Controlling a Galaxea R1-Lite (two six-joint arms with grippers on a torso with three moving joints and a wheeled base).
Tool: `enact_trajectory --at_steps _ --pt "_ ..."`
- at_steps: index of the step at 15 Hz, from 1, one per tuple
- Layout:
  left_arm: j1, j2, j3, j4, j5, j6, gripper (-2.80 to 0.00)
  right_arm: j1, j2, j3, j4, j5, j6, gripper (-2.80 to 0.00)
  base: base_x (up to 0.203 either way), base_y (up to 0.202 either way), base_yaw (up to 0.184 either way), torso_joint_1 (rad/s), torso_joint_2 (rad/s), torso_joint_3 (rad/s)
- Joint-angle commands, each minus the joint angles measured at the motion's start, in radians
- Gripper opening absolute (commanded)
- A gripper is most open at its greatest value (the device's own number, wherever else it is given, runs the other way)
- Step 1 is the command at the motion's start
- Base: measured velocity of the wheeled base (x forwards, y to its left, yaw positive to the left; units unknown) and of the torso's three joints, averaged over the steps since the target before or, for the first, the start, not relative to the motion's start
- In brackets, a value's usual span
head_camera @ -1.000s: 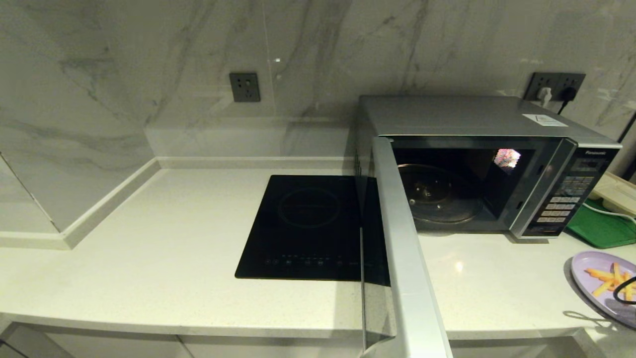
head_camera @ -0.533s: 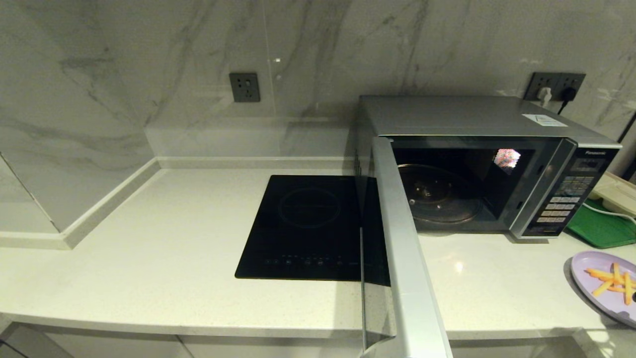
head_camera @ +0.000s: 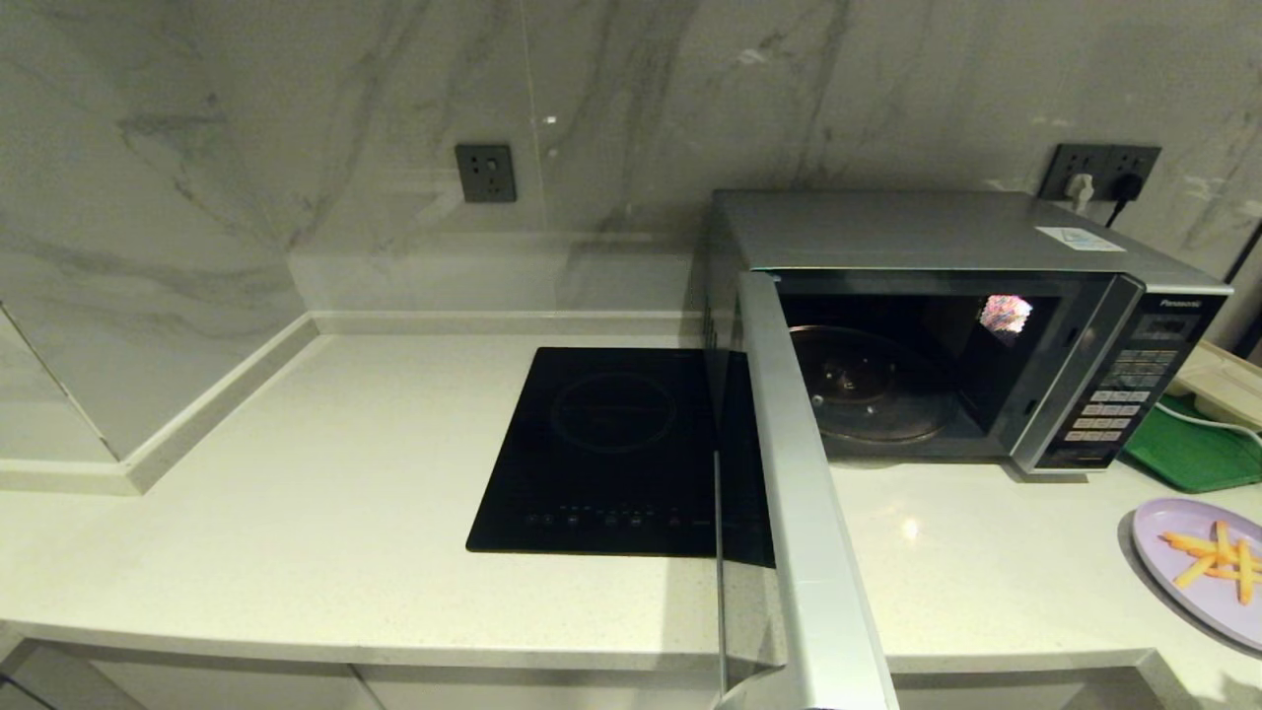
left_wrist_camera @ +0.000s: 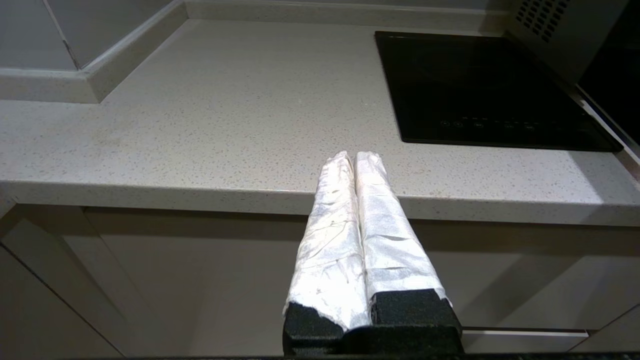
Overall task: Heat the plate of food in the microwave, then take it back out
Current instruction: Close the microwave oven
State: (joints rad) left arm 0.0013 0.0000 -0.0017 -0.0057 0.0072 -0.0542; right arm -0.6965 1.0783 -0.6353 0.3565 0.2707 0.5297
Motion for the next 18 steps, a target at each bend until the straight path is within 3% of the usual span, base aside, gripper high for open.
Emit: enact_trajectory --at_steps 1,4,7,8,10,12,15,18 --pt "0.000 0.000 0.000 0.000 0.000 -0.001 -2.80 0.062 -0.218 -0.117 0.305 0.055 -0.045 -2.80 0.000 0.000 0.000 0.000 0.00 0.000" --pt "0.000 0.000 0.000 0.000 0.000 0.000 -2.80 0.205 -0.329 -0.308 0.571 0.091 -0.099 -2.80 0.000 0.000 0.000 0.000 0.00 0.000" --pt "0.000 0.000 0.000 0.000 0.000 0.000 -2.80 0.278 -0.326 -0.467 0.717 0.117 -0.124 -2.80 0.000 0.000 0.000 0.000 0.00 0.000" --pt "0.000 0.000 0.000 0.000 0.001 -0.001 -2.80 0.313 -0.308 -0.494 0.743 0.127 -0.187 -2.80 0.000 0.000 0.000 0.000 0.00 0.000" --pt "0.000 0.000 0.000 0.000 0.000 0.000 -2.80 0.340 -0.234 -0.581 0.775 0.133 -0.309 -2.80 0.000 0.000 0.000 0.000 0.00 0.000" --pt "0.000 0.000 0.000 0.000 0.000 0.000 -2.80 0.354 -0.127 -0.669 0.782 0.133 -0.379 -2.80 0.000 0.000 0.000 0.000 0.00 0.000" --pt "0.000 0.000 0.000 0.000 0.000 0.000 -2.80 0.425 0.052 -0.845 0.777 0.118 -0.415 -2.80 0.000 0.000 0.000 0.000 0.00 0.000" --pt "0.000 0.000 0.000 0.000 0.000 -0.001 -2.80 0.596 0.235 -1.015 0.713 0.025 -0.423 -2.80 0.000 0.000 0.000 0.000 0.00 0.000"
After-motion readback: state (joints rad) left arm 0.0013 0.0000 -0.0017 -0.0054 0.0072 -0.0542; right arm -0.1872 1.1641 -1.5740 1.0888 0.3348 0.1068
